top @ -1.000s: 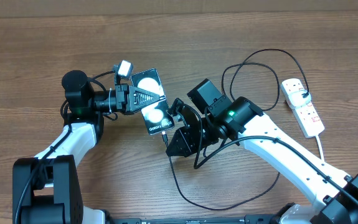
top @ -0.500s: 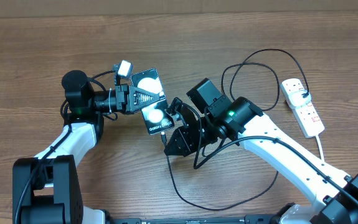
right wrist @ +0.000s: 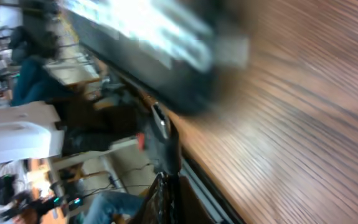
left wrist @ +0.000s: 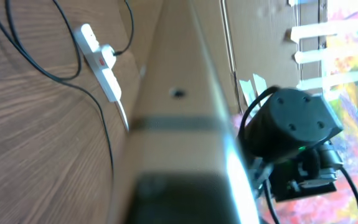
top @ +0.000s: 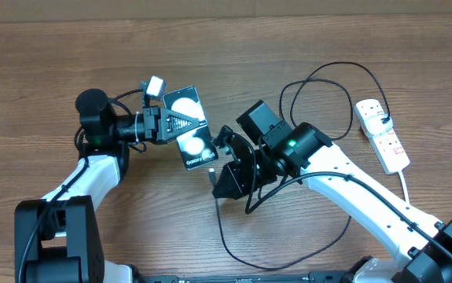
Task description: Plug charger to phone and switch on socket
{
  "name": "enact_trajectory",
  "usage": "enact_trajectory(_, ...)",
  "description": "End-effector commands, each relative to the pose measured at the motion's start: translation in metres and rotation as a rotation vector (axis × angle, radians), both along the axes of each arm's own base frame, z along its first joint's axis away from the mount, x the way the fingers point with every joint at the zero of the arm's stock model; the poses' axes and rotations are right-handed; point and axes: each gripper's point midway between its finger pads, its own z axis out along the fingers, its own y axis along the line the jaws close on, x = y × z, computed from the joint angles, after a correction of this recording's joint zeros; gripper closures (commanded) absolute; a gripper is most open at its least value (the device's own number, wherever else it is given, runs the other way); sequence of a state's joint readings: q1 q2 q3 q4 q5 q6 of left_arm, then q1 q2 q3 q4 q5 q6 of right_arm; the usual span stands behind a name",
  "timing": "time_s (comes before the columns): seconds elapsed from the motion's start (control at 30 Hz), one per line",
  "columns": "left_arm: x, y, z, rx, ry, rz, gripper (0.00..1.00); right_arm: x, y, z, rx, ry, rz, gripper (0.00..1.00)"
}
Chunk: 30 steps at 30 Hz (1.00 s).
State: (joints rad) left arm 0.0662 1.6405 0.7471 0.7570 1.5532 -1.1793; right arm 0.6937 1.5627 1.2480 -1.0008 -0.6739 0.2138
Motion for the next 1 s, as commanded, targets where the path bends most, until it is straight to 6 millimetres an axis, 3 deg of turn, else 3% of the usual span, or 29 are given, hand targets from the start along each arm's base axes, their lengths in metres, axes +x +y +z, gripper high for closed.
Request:
enact_trajectory(0.0,0.011,0.019,0.008,0.003,-0.042,0.046,0.96,0.021,-0.025,-0.019,-0.192,-0.100,-0.089,0.96)
enact_trajectory(0.1,0.017,0.036,0.008,0.003,-0.040,0.094,0.96,0.039,-0.057,-0.037,-0.386,-0.182,-0.185,0.96)
enact_trajectory(0.17,0.018,0.042,0.008,0.002,-0.031,0.107,0.96,0.045,-0.067,-0.050,-0.443,-0.210,-0.226,0.96)
enact_trajectory(0.37,0.016,0.042,0.008,0.001,-0.033,0.100,0.96,0.039,-0.066,-0.106,-0.399,-0.213,-0.254,0.96)
enact_trajectory(0.47,0.018,0.042,0.008,0.002,-0.033,0.108,0.96,0.047,-0.064,-0.110,-0.386,-0.249,-0.269,0.85)
enact_trajectory(0.63,0.019,0.043,0.008,0.003,-0.033,0.118,0.96,0.063,-0.067,-0.108,-0.403,-0.295,-0.360,0.52)
enact_trajectory(0.7,0.019,0.043,0.008,0.003,-0.033,0.118,0.96,0.065,-0.065,-0.108,-0.397,-0.283,-0.399,0.44)
enact_trajectory(0.8,0.019,0.043,0.008,0.003,-0.032,0.119,0.96,0.072,-0.062,-0.109,-0.405,-0.301,-0.459,0.14)
enact_trajectory(0.87,0.020,0.044,0.008,0.003,-0.032,0.124,0.96,0.076,-0.058,-0.115,-0.420,-0.310,-0.496,0.09)
enact_trajectory(0.97,0.022,0.051,0.008,0.003,-0.028,0.143,0.96,0.072,-0.048,-0.133,-0.454,-0.291,-0.513,0.10)
